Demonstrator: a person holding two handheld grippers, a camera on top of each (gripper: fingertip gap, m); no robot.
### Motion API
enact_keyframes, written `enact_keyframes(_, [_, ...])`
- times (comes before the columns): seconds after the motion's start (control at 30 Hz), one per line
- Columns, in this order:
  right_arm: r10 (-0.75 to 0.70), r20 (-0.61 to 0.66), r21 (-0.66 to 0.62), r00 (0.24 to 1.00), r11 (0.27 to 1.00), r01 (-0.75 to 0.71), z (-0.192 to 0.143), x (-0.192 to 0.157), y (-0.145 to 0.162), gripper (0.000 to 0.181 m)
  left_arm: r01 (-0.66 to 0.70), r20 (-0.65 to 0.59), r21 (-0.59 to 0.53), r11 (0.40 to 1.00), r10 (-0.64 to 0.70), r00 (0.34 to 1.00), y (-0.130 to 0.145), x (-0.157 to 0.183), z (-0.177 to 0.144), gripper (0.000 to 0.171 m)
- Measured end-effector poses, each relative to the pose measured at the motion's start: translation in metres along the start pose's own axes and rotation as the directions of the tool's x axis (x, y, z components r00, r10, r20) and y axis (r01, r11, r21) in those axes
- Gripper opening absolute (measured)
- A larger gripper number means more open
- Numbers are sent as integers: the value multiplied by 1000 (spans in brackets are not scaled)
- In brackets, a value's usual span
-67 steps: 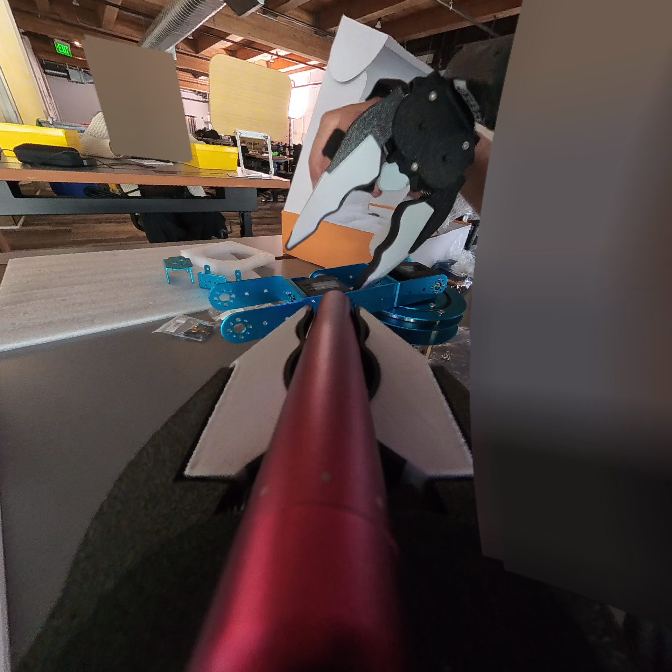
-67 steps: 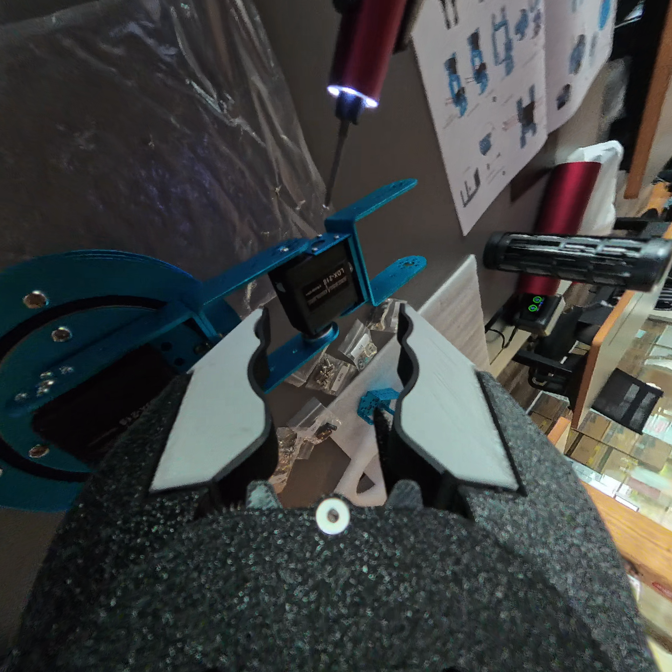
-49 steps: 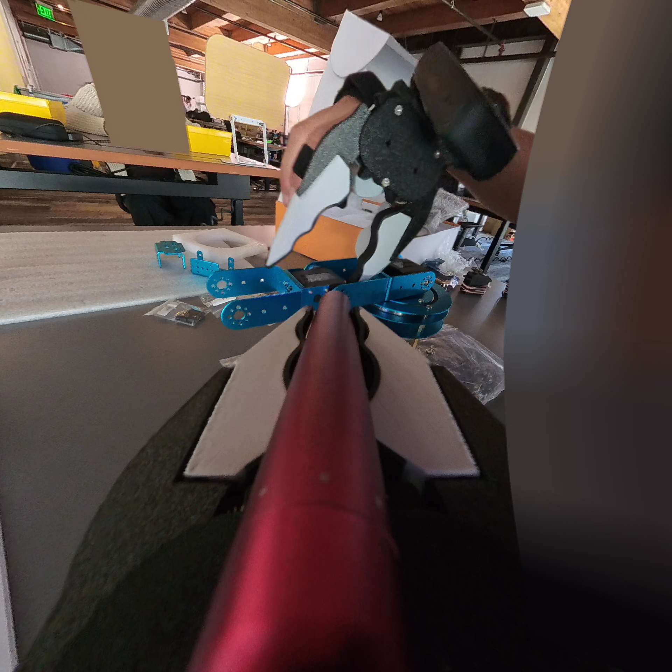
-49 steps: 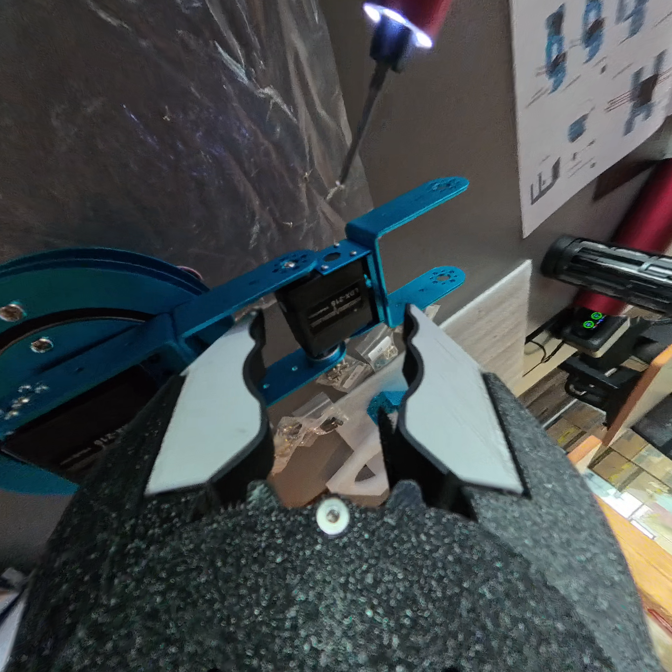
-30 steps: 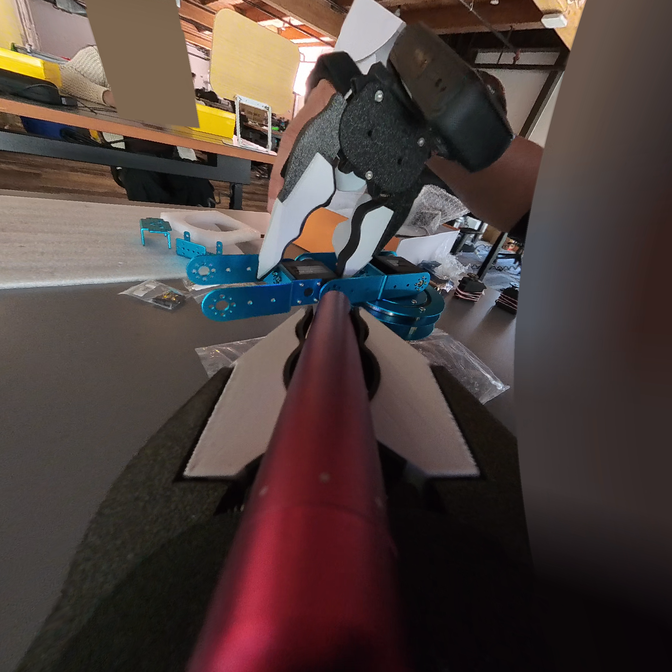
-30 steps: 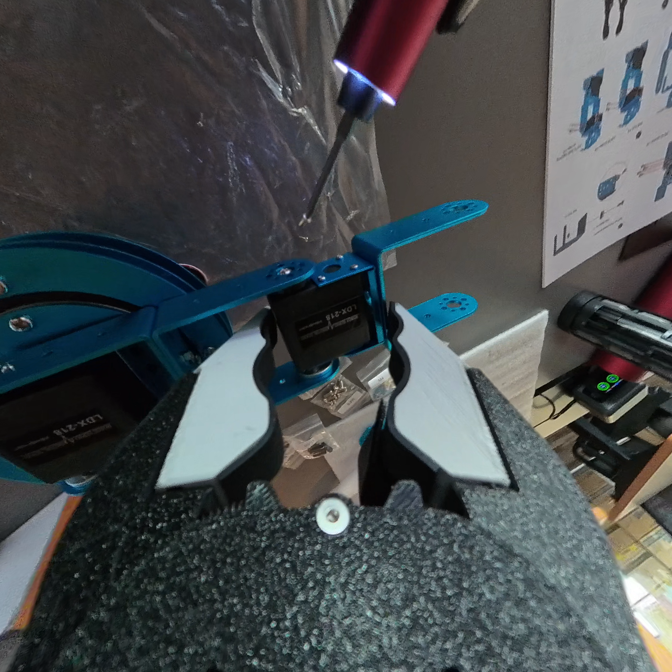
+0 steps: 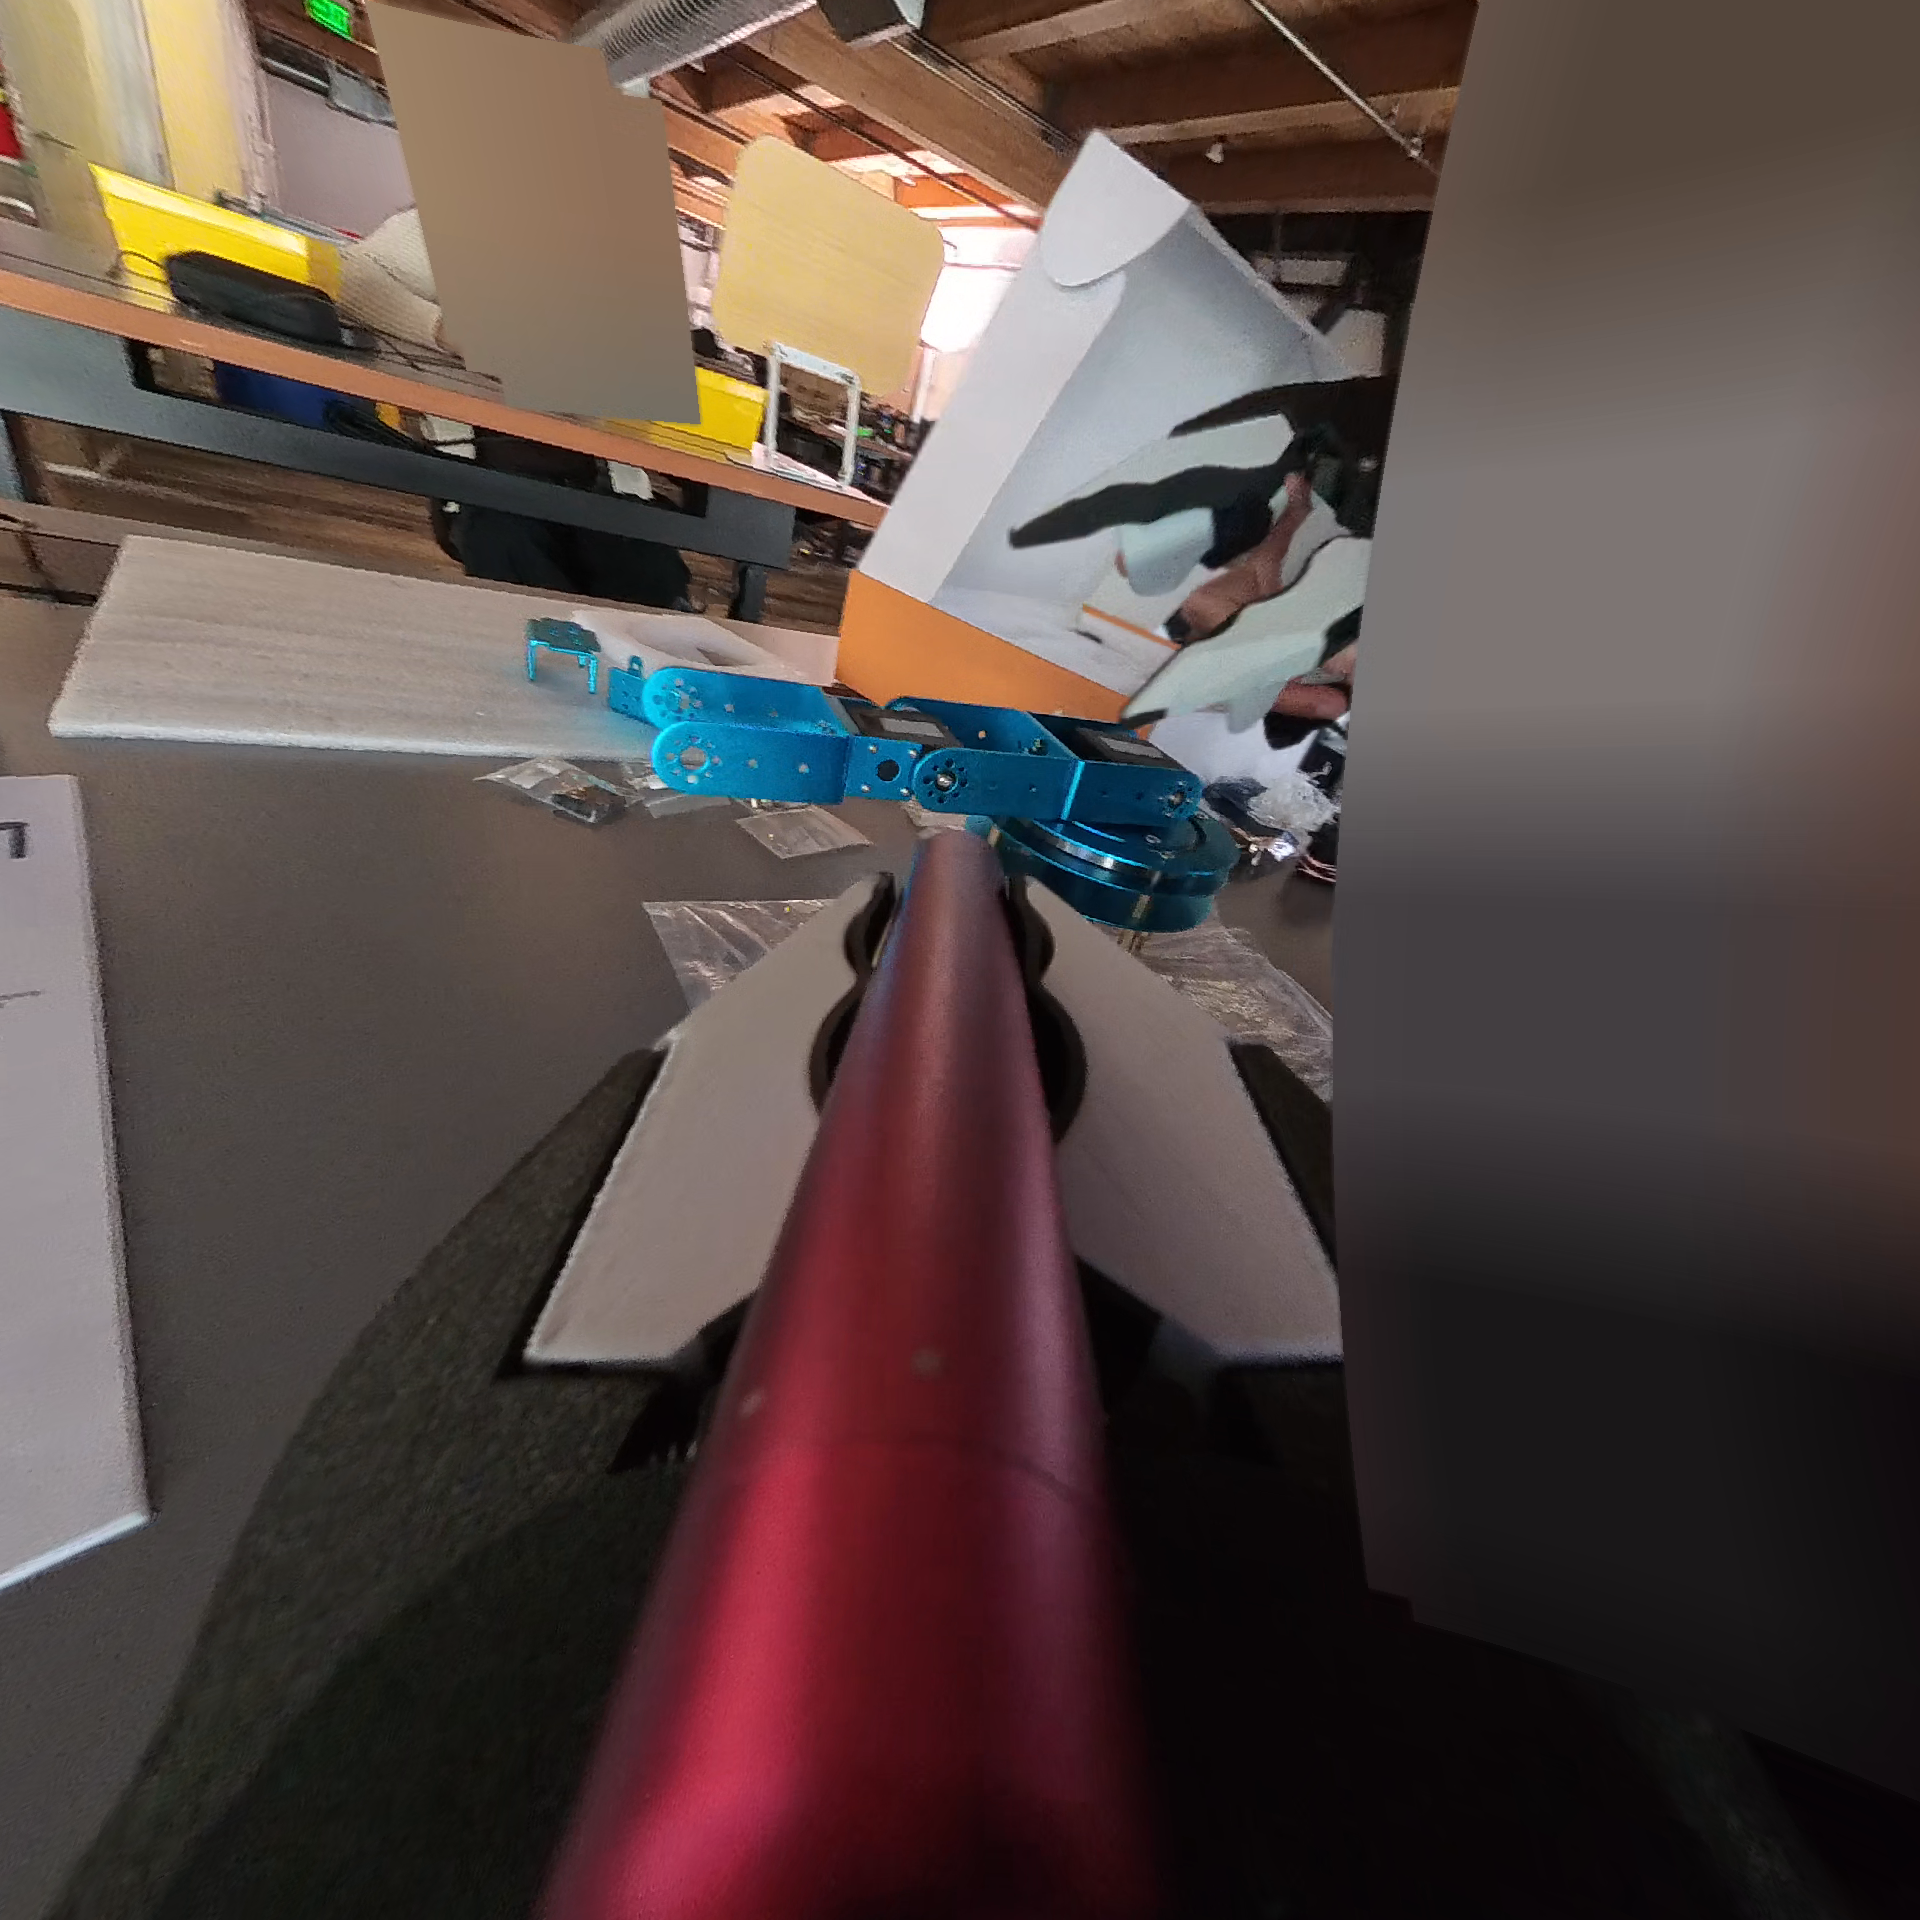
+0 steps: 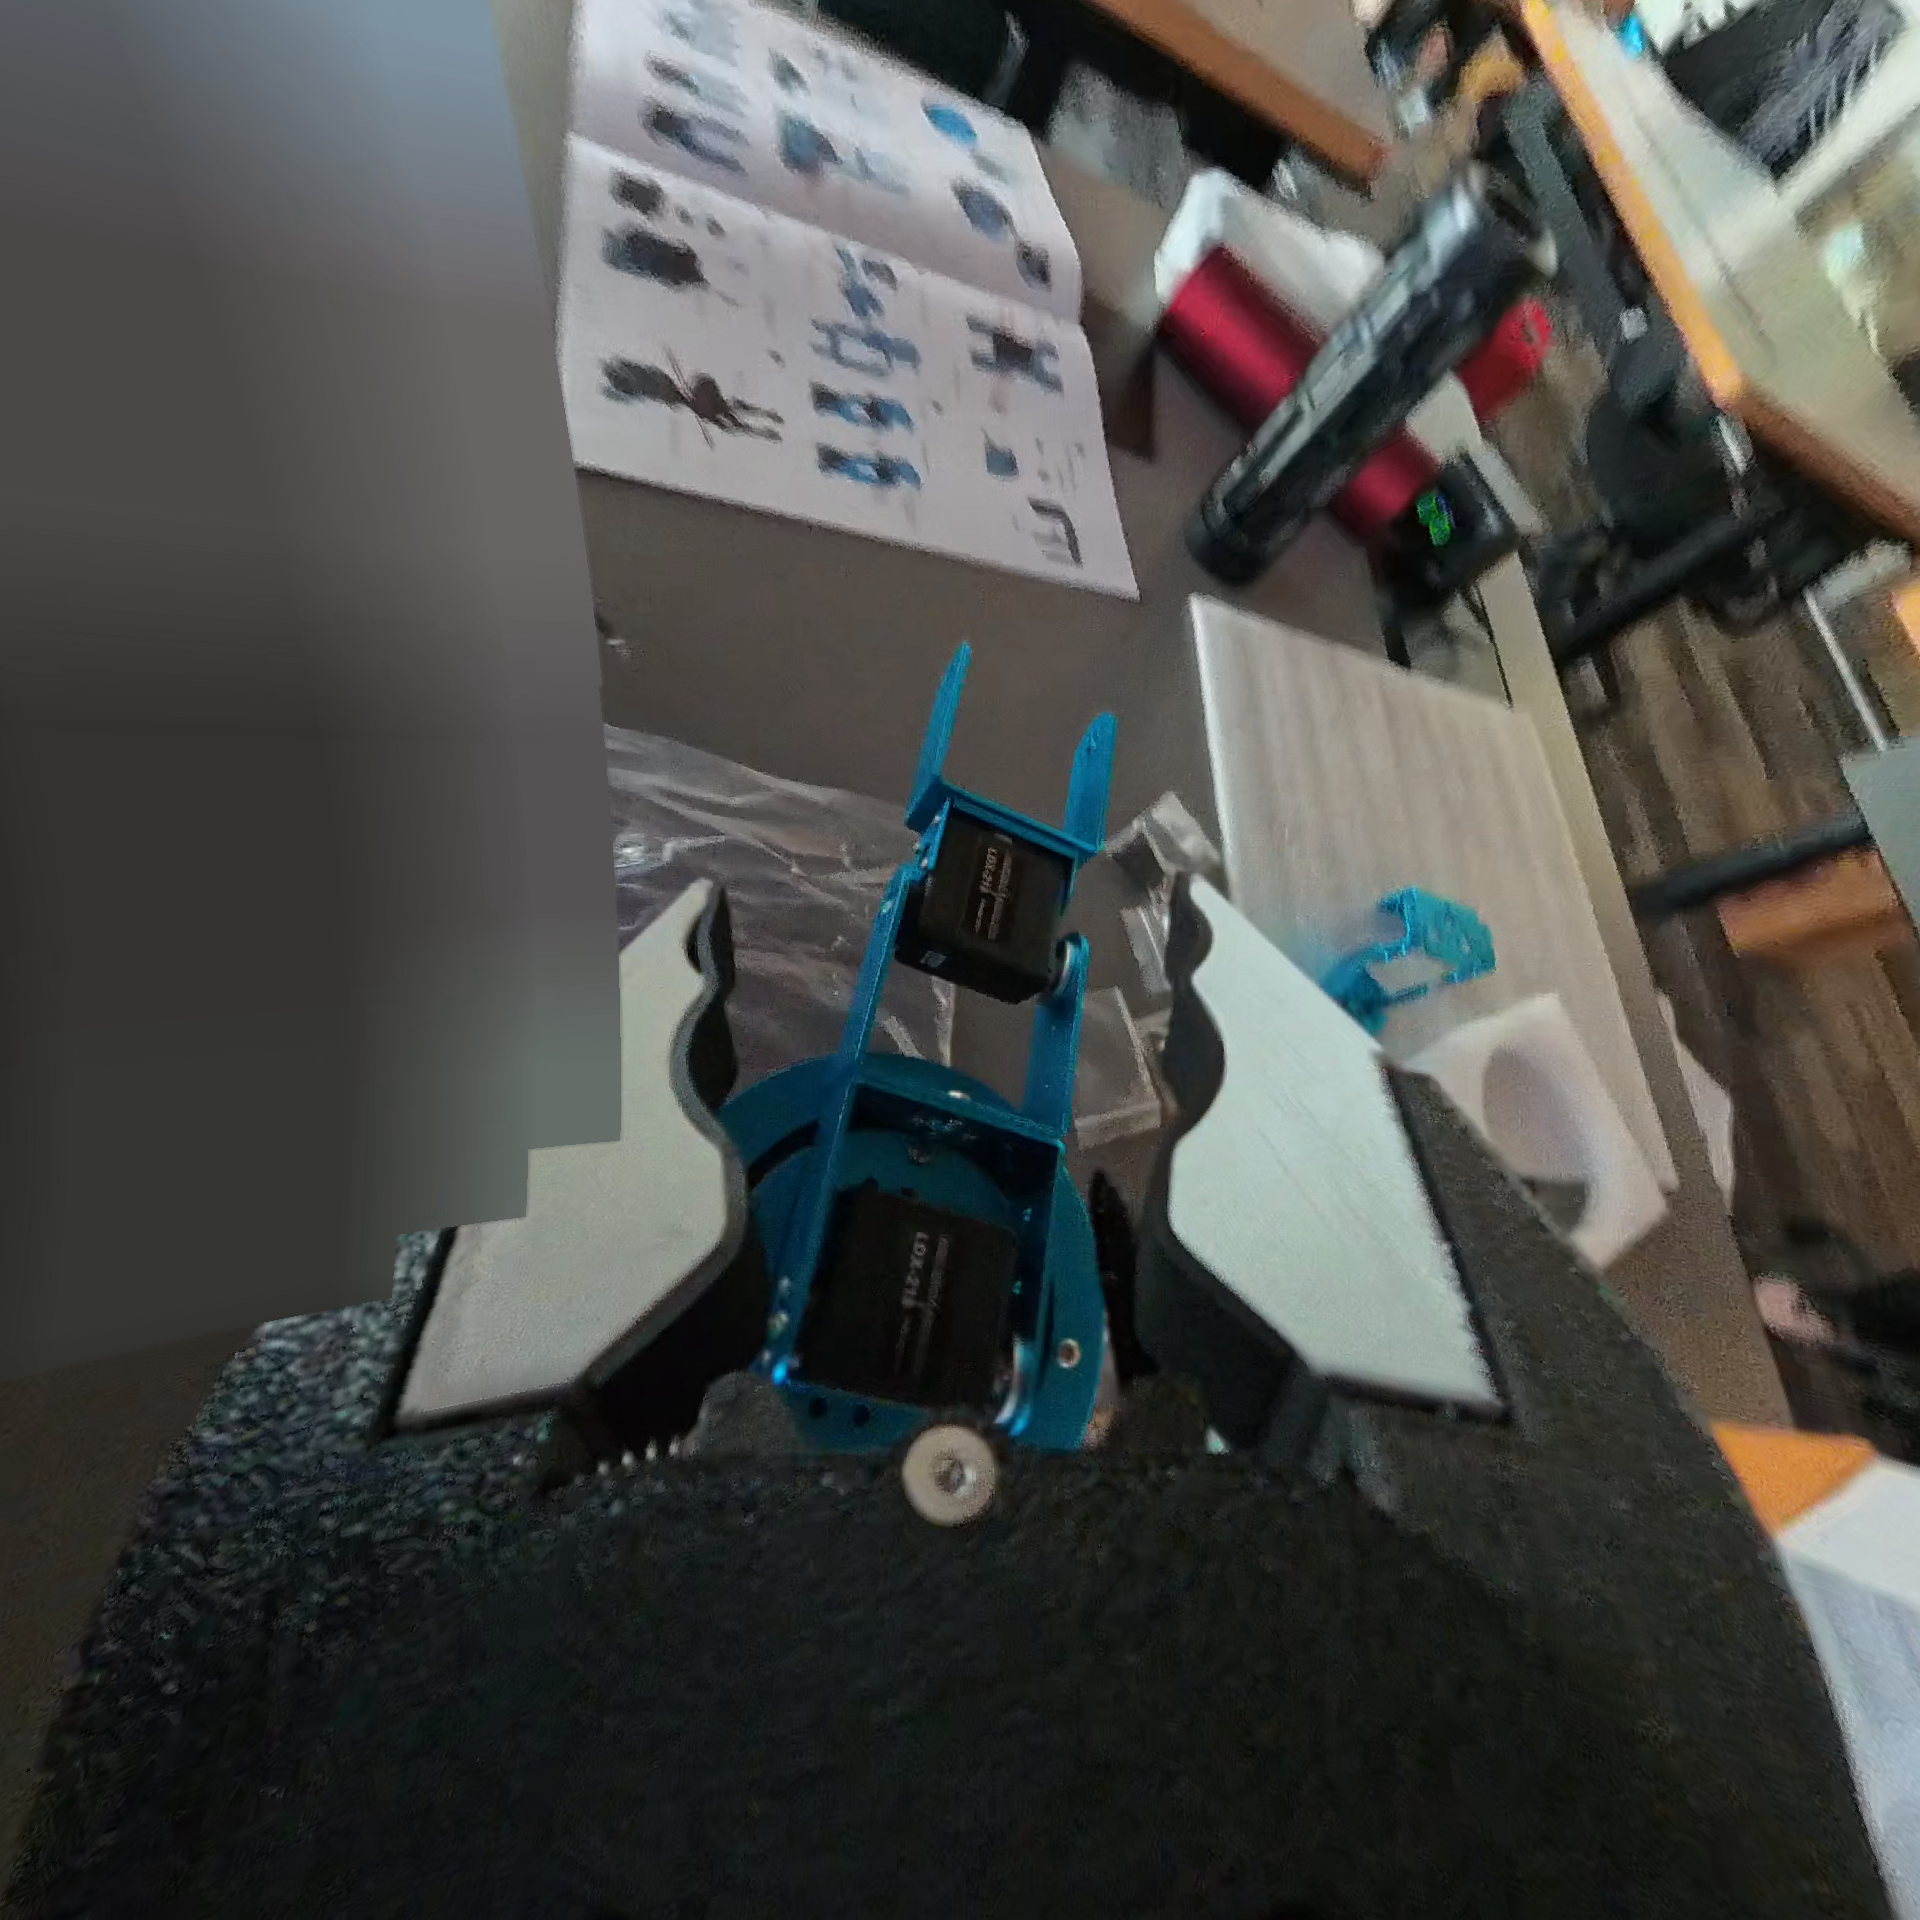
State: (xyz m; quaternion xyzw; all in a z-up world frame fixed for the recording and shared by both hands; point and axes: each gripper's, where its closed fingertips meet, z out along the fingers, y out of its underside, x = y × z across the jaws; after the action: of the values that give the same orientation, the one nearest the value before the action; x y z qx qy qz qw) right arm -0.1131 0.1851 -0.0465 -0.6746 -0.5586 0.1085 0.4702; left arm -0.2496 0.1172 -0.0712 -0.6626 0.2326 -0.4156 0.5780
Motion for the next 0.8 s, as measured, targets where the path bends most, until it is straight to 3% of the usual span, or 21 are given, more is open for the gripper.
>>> enact_keyframes(0.03, [22, -5, -45, 1000, 999, -22, 6, -1, 2, 83, 5, -22, -12, 1000, -5, 1000, 0, -1, 1, 22])
enact_keyframes(0.13, [202, 136, -125, 970, 975, -186, 18, 7, 1, 87, -10, -77, -33, 999, 7, 997, -1, -2, 3, 22])
enact_keyframes(0.2, [350, 284, -164, 893, 935, -314, 21, 26, 6, 83, -23, -107, -38, 999, 19, 994, -3, -1, 2, 22])
enact_keyframes(0.27, [555, 444, -301, 703, 832, -466, 30, 39, 21, 90, -30, -135, -51, 998, 23, 991, -3, 1, 3, 20])
enact_keyframes(0.37, [758, 531, -497, 379, 641, -585, 53, 57, 39, 85, -47, -151, -54, 997, 39, 988, -3, 1, 5, 22])
enact_keyframes(0.43, [778, 584, -583, 230, 600, -548, 60, 51, 46, 81, -47, -171, -55, 997, 37, 985, -1, 1, 8, 22])
enact_keyframes(0.57, [774, 632, -751, -26, 605, -263, 42, 14, 52, 78, -53, -194, -102, 993, 32, 980, 7, 0, 15, 22])
enact_keyframes(0.67, [775, 618, -785, -133, 599, -159, 42, 2, 50, 73, -66, -180, -91, 994, 49, 982, 3, -3, 21, 21])
enact_keyframes(0.8, [734, 640, -762, -228, 645, -61, 37, -15, 43, 60, -53, -151, -83, 995, 40, 988, 2, -5, 31, 21])
